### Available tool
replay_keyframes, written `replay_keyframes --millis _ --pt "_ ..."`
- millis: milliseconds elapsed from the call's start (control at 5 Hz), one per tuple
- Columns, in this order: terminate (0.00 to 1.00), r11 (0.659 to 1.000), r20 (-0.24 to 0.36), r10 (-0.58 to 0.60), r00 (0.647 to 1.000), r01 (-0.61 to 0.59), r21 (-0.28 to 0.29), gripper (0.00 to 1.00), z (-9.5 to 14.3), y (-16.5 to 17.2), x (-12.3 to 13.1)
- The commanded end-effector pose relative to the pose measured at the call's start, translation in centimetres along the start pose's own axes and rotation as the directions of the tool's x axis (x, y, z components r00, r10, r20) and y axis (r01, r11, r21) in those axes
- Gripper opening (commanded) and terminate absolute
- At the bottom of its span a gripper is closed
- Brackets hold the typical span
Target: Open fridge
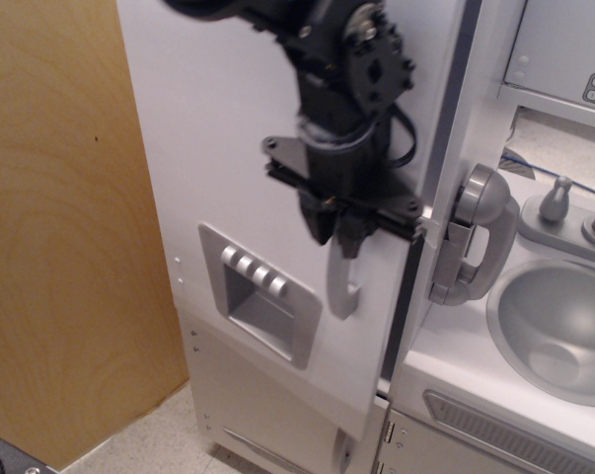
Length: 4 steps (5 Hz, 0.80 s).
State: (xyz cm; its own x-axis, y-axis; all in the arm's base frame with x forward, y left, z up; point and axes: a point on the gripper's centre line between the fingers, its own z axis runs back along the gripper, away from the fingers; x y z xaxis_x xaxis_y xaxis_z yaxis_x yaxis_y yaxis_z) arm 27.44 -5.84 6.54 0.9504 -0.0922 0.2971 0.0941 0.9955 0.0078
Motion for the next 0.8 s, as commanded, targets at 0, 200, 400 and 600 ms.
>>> replay_keyframes --millis 0,200,400,600 --pt "0.0 0.984 -0.002 -0.174 0.985 0.173 -0.032 1.0 4.6 -1.2 -3.6" --pt "0.0 0.971 -0.022 -0.232 0.973 0.23 -0.065 1.0 5.1 -3.3 -5.0" --pt "0.0 0.969 -0.05 -0.239 0.97 0.235 -0.079 1.0 4.5 -5.6 -4.5" --pt "0.0 0.971 -0.06 -0.227 0.972 0.222 -0.087 1.0 3.5 -7.3 -3.3"
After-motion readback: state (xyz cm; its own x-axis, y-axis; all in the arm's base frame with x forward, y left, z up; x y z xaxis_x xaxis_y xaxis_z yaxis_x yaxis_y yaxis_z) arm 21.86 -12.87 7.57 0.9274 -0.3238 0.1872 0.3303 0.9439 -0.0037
